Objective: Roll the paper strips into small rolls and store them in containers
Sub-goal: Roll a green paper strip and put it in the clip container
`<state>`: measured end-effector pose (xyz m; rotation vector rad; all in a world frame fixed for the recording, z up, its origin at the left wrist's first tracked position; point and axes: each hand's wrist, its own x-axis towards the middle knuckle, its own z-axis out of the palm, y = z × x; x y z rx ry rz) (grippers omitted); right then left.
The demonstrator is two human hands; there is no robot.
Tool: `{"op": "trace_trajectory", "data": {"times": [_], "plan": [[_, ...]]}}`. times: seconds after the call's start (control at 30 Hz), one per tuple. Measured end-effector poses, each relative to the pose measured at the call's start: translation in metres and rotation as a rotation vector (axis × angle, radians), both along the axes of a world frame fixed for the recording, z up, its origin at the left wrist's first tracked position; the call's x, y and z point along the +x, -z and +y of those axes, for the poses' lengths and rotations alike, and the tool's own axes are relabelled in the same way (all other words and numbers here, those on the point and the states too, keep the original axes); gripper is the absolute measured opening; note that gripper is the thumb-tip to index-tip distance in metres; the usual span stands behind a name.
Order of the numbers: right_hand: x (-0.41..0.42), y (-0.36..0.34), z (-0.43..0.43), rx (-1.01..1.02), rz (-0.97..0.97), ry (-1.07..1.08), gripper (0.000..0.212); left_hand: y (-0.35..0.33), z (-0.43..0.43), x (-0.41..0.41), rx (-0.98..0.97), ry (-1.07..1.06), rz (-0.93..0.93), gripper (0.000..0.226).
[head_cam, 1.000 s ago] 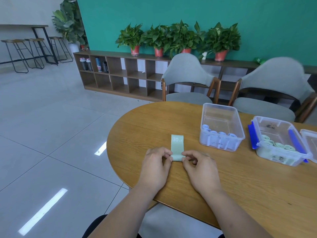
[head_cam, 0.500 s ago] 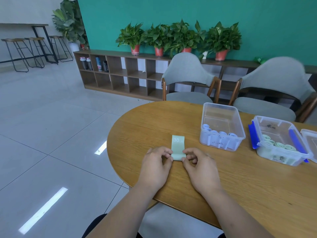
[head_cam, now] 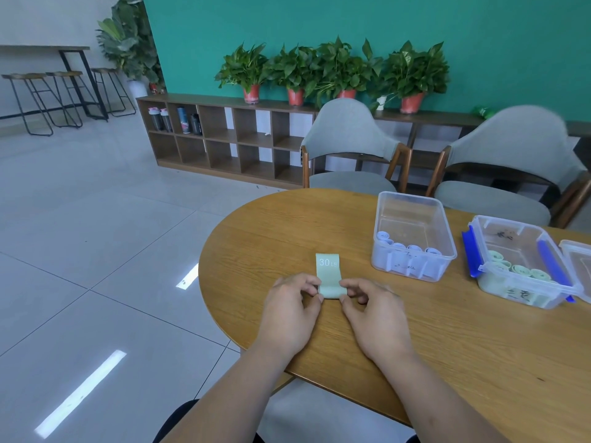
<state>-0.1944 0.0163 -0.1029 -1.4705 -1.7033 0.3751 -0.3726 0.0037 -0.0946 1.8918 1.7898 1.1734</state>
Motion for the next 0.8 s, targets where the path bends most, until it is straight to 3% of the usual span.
{"op": "trace_trajectory", "data": {"times": [0.8], "plan": [[-0.0005,0.0023,0.0022,0.022,-0.031,0.004,0.026,-0.002,-0.0017,0.0012,0.002,-0.002,0.007,0.017]]}}
